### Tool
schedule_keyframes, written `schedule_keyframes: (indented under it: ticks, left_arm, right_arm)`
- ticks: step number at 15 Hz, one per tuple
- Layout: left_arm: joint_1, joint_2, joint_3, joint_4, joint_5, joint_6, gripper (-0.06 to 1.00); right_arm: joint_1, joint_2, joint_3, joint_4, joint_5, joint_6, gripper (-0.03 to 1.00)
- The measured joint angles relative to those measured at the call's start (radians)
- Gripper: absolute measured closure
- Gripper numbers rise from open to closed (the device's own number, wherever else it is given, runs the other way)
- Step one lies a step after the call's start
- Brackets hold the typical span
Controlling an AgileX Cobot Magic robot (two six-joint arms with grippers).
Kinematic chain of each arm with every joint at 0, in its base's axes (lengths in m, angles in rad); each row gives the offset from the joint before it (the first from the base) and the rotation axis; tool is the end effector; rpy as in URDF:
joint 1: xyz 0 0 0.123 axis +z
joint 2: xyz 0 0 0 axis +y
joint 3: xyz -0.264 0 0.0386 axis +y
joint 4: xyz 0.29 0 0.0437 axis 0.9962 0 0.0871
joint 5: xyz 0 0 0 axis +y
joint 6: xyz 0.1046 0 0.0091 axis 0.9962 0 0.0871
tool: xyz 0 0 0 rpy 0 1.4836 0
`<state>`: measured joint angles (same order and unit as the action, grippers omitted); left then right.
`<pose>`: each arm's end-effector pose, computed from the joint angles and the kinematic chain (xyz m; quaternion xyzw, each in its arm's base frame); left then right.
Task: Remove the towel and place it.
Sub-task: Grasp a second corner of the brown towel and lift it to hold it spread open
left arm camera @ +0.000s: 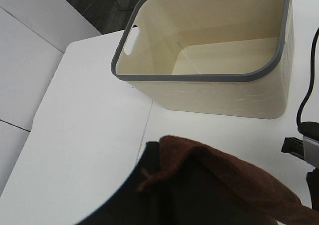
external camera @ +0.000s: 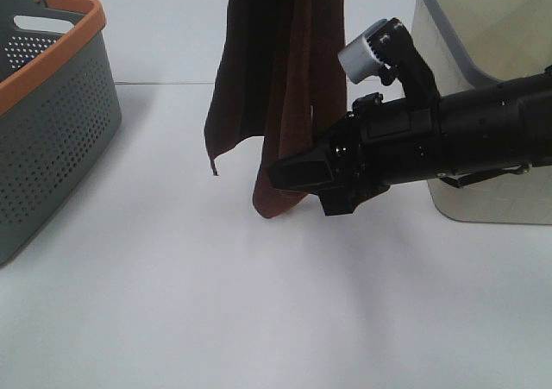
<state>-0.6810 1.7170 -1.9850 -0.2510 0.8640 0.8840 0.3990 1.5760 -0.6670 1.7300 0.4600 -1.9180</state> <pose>0.3259 -0.2896 0.4487 0.5877 0.6221 -0.0717 0.5123 0.2789 0.1676 0.1210 -0.3372 0.8310 0.2494 0.3656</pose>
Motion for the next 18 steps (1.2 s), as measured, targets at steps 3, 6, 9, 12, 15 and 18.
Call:
schedule_keyframes:
  ticks: [3,6,9,12,15,18]
  left_arm:
    - [0.000,0.000,0.000,0.000,0.000,0.000,0.94]
    - [0.000,0.000,0.000,0.020,0.014,-0.001,0.94]
    - [0.000,0.000,0.000,0.104,0.088,-0.001,0.94]
    - [0.000,0.000,0.000,0.234,0.175,-0.017,0.94]
    - [0.001,0.032,0.000,0.326,0.251,-0.075,0.94]
    - [0.042,0.103,0.000,0.367,0.198,-0.160,0.94]
  right_arm:
    - [0.000,0.004,-0.003,0.000,-0.001,0.000,0.84]
    - [0.000,0.001,-0.003,-0.032,-0.003,0.042,0.97]
    - [0.000,-0.054,-0.003,-0.134,-0.053,0.141,0.97]
    - [0.000,-0.165,-0.003,-0.246,-0.085,0.209,0.97]
    - [0.000,-0.247,-0.006,-0.463,-0.187,0.187,0.97]
    - [0.000,-0.233,-0.060,-0.638,-0.281,0.062,0.97]
